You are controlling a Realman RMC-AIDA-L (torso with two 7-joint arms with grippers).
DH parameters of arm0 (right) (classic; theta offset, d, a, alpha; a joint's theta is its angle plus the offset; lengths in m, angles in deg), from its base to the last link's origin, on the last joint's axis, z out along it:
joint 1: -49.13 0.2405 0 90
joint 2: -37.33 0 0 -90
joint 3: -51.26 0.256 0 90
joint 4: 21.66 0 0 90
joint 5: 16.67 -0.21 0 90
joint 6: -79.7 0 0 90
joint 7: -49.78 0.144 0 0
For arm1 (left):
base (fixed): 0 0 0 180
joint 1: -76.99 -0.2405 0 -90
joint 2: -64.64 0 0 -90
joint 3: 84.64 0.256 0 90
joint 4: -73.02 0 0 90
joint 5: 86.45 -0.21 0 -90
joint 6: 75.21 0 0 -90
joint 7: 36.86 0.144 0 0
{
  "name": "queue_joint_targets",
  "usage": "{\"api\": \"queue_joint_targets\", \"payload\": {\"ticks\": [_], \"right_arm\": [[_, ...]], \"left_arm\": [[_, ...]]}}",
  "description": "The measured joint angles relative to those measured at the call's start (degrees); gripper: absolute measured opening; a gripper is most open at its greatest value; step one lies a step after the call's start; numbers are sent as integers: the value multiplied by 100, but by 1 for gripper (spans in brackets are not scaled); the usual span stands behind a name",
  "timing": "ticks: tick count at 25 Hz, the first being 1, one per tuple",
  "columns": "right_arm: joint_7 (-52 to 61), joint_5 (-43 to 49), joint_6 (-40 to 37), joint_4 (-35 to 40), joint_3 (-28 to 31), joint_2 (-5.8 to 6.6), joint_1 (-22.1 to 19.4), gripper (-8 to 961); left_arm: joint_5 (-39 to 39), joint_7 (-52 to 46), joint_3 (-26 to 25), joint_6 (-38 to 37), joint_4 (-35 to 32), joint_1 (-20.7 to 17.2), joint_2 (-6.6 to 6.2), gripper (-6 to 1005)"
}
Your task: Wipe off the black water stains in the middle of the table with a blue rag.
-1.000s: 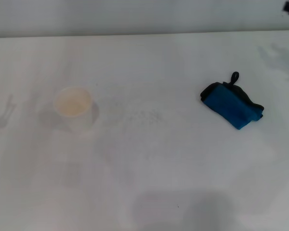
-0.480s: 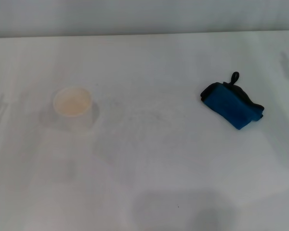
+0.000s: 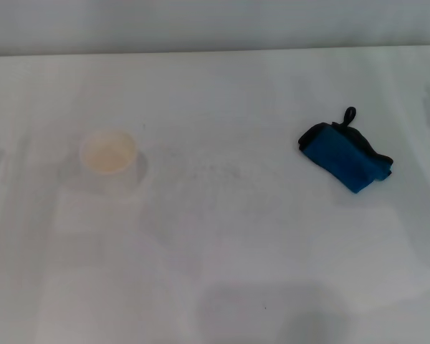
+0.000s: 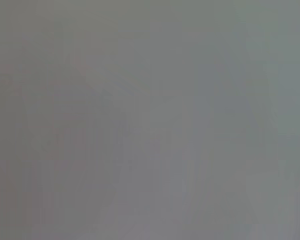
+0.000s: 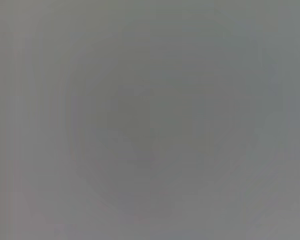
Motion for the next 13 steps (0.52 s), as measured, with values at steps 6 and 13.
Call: {"api": "queue_joint_targets", "payload": {"ticks": [6, 13], "right_arm": [[50, -15, -70, -137, 7, 2, -52, 426], [55, -25, -8, -214, 26, 0, -70, 426]], "left_arm": [[149, 12, 0, 83, -3, -17, 11, 888], [185, 61, 0, 179, 21, 129, -8, 888]]}}
